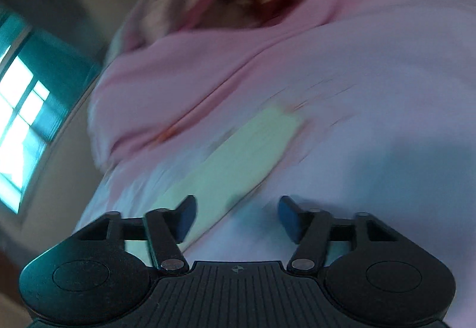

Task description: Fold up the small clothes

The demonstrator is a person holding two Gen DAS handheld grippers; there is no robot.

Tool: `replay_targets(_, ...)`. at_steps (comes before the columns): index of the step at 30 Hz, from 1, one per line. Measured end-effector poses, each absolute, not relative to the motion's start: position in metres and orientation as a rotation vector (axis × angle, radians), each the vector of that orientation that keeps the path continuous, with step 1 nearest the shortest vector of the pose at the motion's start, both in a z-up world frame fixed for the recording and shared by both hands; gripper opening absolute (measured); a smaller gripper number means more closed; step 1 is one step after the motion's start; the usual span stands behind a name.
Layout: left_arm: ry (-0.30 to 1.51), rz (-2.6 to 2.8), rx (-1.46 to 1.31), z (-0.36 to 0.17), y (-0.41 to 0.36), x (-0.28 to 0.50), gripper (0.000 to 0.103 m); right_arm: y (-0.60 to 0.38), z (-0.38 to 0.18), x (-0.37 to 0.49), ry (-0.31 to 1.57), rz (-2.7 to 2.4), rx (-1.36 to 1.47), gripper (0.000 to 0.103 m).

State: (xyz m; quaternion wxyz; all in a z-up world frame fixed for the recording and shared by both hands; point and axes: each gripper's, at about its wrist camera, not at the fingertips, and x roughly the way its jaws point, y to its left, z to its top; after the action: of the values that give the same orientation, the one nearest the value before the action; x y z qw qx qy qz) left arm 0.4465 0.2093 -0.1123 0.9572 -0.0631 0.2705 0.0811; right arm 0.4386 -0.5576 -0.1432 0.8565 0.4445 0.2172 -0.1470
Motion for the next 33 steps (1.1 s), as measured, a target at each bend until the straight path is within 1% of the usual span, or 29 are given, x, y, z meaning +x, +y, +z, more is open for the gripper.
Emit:
replay_targets(4,0.531,0.289,-0.105,-0.106,0.252,0.413,0.095,-0.596,-0.156,0.447,0.432,-0.303,1.05,0.062)
replay_targets(9,0.642,0.409,-0.074,-0.115,0.308,0.405,0.095,-0.607,-0.158,0.486,0.463,-0.274,0.96,0.062)
replay_targets(10,0.66,0.437,-0.071,-0.117,0.32,0.406,0.096,-0.607,-0.158,0.493,0.47,-0.273,0.928,0.059)
replay_targets(11,0.668,0.457,-0.078,-0.118,0.331,0.405,0.097,-0.604,-0.157,0.499,0.488,-0.282,0.882,0.046)
replay_targets(12,0.676,0.478,-0.088,-0.119,0.342,0.405,0.098,-0.599,-0.16,0.509,0.509,-0.291,0.848,0.035)
replay_targets(13,0.684,0.492,-0.093,-0.12,0.353,0.403,0.1,-0.599,-0.164,0.514,0.531,-0.3,0.825,0.014)
replay_targets(14,0.7,0.499,-0.089,-0.121,0.363,0.403,0.102,-0.598,-0.165,0.512,0.547,-0.309,0.816,0.005)
replay_targets(19,0.722,0.487,-0.104,-0.127,0.402,0.391,0.102,-0.592,-0.158,0.505,0.547,-0.317,0.779,0.004)
replay_targets(22,0.71,0.471,-0.13,-0.131,0.413,0.382,0.102,-0.577,-0.139,0.505,0.532,-0.336,0.692,0.004)
replay_targets(25,0.682,0.447,-0.196,-0.136,0.42,0.378,0.102,-0.536,-0.104,0.517,0.495,-0.287,0.552,0.004)
replay_targets(29,0.643,0.449,-0.192,-0.139,0.418,0.374,0.102,-0.435,-0.054,0.54,0.417,-0.113,0.451,0.004)
replay_targets(33,0.619,0.449,-0.19,-0.138,0.417,0.371,0.102,-0.298,-0.03,0.566,0.397,0.114,0.438,0.004)
